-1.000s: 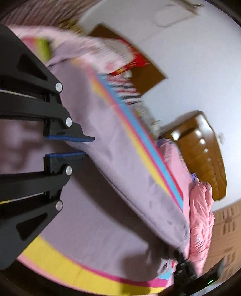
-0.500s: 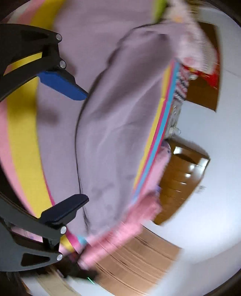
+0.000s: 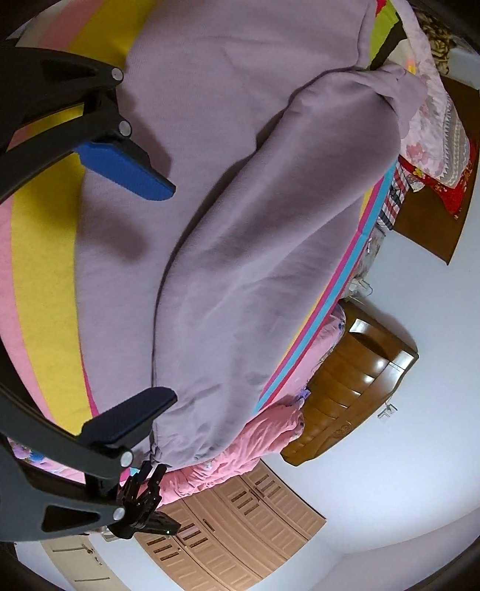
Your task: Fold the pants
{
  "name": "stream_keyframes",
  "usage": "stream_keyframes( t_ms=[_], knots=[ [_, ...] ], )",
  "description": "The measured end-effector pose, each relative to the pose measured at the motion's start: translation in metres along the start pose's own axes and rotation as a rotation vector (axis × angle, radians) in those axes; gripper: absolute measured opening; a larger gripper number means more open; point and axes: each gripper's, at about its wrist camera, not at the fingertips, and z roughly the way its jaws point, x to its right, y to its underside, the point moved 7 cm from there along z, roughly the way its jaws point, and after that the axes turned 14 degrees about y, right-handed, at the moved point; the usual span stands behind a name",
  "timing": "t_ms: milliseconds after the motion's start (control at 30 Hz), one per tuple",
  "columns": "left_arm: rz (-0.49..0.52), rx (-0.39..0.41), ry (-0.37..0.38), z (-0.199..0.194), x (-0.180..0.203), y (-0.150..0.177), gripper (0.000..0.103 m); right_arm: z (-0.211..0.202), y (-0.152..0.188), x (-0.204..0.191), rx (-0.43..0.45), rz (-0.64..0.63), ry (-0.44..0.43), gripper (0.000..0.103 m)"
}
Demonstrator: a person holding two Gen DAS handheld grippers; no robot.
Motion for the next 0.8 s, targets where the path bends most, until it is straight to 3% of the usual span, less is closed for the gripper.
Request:
stream_keyframes(
  t_ms=[200, 400, 633, 700, 733, 767, 800],
  knots=[
    [-0.094, 0.041, 0.017, 0.003, -0.014, -0.012, 0.099, -0.002, 0.001, 0.013, 0.052, 0.025, 0.014, 0.027],
    [-0.154, 0.020, -0.011, 0.013, -0.024, -0.021, 0.088, -0.004, 0.002, 0.015, 0.063, 0.016, 0.012, 0.026],
    [-0.226, 0.044, -0.047, 0.019, -0.034, -0.034, 0.083, -0.008, 0.005, 0.015, 0.061, 0.031, -0.012, 0.025],
    [-0.210, 0.041, -0.069, 0.020, -0.035, -0.033, 0.066, -0.008, 0.005, 0.018, 0.065, 0.030, -0.016, 0.024],
    [-0.219, 0.020, -0.040, 0.025, -0.036, -0.031, 0.029, -0.008, 0.005, 0.018, 0.068, 0.029, -0.017, 0.024],
    [-0.239, 0.003, -0.026, 0.028, -0.039, -0.027, 0.015, -0.008, 0.005, 0.019, 0.068, 0.027, -0.018, 0.024],
    [-0.251, 0.001, -0.026, 0.030, -0.043, -0.025, 0.014, -0.008, 0.005, 0.019, 0.067, 0.029, -0.019, 0.024]
  ],
)
